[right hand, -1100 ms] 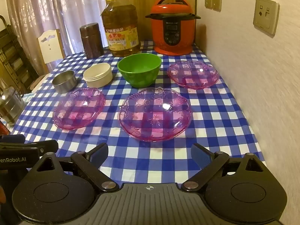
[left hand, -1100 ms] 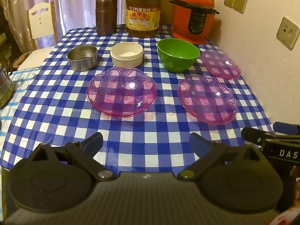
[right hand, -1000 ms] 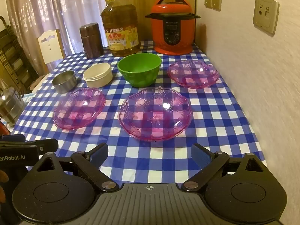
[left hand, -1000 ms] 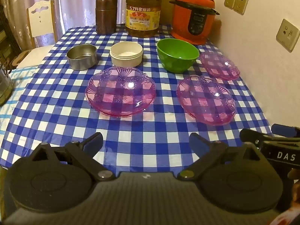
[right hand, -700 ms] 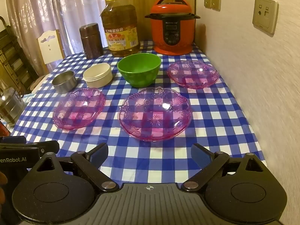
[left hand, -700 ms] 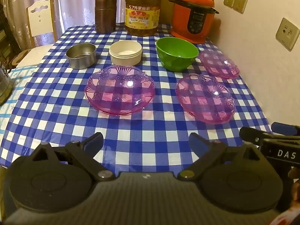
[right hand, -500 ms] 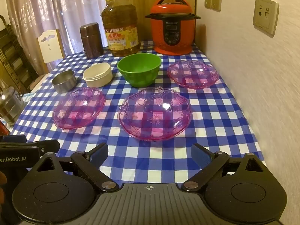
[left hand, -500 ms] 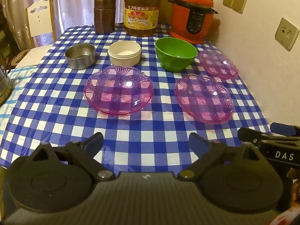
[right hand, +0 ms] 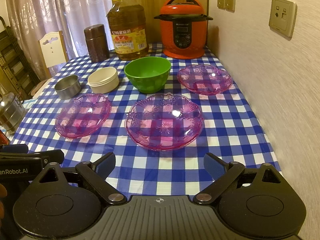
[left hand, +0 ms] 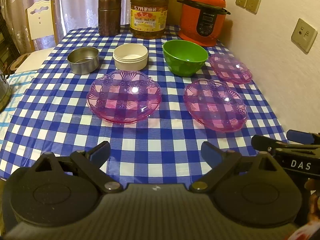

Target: Organize plates and bowls

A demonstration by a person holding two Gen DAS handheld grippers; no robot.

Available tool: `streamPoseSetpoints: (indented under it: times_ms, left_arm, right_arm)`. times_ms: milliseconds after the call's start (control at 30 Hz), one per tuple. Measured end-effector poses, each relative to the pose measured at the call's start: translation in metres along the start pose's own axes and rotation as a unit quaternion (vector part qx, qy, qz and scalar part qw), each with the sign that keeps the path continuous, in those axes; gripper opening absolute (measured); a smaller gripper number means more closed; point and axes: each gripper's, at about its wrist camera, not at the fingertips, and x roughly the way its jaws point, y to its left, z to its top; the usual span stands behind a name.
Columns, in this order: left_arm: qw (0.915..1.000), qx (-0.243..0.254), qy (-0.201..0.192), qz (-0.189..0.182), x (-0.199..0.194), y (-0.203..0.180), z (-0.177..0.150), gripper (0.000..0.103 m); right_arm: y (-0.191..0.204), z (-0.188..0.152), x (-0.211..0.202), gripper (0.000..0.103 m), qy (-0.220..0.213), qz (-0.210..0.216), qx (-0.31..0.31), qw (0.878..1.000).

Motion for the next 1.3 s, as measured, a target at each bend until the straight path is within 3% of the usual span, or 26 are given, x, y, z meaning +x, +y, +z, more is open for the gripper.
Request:
streamPoseSetpoints:
  times_ms: [1300]
  left_arm:
    - [1.0000,0.000,0.002,-0.002,0.0008,-0.0033,-0.0001,0.096]
  right_arm:
    - [0.0000,-0.0002,0.0004,0.094,0.001,-0.001,0.000,1.000]
